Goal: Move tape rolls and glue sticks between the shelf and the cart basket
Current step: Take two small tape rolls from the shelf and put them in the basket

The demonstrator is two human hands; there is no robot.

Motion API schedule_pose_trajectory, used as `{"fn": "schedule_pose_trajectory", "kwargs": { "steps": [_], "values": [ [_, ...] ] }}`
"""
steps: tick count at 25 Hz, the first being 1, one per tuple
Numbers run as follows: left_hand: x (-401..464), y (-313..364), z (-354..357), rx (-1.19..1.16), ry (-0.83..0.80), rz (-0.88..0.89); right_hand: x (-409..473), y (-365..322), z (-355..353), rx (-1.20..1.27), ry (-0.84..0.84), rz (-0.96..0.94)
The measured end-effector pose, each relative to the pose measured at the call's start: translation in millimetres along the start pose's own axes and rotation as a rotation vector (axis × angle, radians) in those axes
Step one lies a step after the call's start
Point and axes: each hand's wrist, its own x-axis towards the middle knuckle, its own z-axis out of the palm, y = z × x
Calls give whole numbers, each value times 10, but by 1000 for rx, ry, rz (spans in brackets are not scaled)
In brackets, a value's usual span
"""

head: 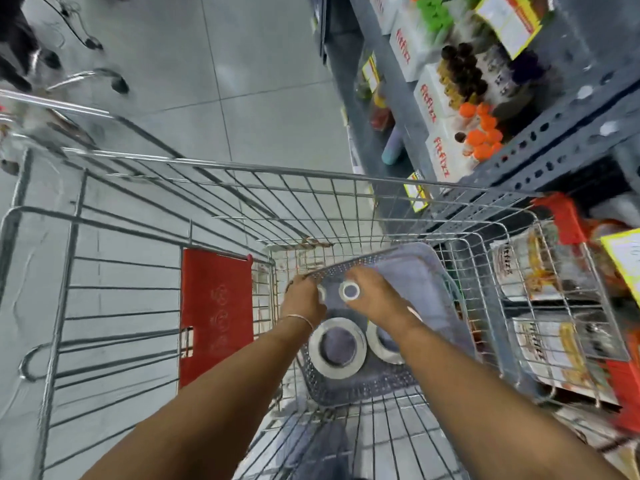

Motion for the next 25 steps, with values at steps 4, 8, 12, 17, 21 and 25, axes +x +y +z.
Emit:
{"fn": "schedule_pose_trajectory", "kwargs": {
  "steps": [4,8,12,17,21,25],
  "values": [
    [99,-61,212,-32,-34,-46,70,139,217,41,16,32],
    [127,-84,333,-46,9,-56,131,211,327,-81,-7,21],
    [147,-115,378,-64,29,-70,173,203,403,-162,-31,-17],
    [157,-115,386,-66,-6,-98,149,207,451,-241,-28,-44],
    [54,-46,250,-28,-37,-50,33,126,177,-195,8,-80],
    [-217,411,-219,62,47,163,-432,-58,-603,-127,129,-80]
  ]
}}
